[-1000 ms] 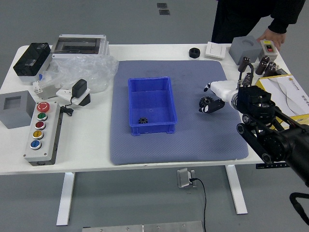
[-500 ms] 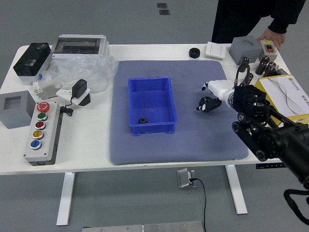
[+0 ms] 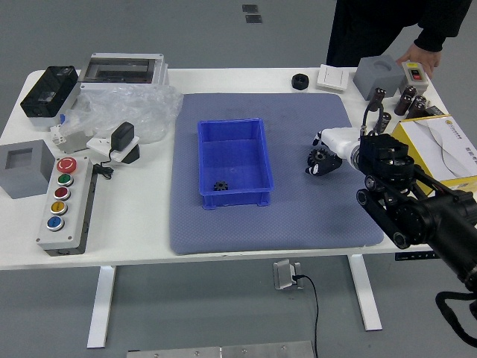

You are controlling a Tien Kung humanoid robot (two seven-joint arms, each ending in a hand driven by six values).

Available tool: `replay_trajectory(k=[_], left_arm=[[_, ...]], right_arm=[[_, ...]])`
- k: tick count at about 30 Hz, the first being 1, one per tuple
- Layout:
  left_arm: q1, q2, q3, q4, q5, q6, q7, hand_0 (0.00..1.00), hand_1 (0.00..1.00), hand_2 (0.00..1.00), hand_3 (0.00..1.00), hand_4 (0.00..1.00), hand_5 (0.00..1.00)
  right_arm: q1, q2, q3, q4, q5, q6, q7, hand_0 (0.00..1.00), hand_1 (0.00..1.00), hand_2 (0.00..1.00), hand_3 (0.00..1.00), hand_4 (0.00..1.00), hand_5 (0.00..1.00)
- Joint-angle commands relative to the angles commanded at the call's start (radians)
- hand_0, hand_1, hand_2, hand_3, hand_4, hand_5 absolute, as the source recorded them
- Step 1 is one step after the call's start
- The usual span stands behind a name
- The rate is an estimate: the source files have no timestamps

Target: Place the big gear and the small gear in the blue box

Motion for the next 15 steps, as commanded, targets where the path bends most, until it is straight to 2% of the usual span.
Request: replay_trajectory(k=[15], left_arm=[[0.000, -0.001, 0.003, 0.000, -0.001, -0.001, 0.000, 0.909, 0.896, 0.906, 0.886, 0.872, 0.576]], right_arm=[[0.016, 0.016, -0.007, -0.047, 0.000, -0.001, -0.002, 0.693, 0.647, 0.738, 0.753, 0.744, 0.405]])
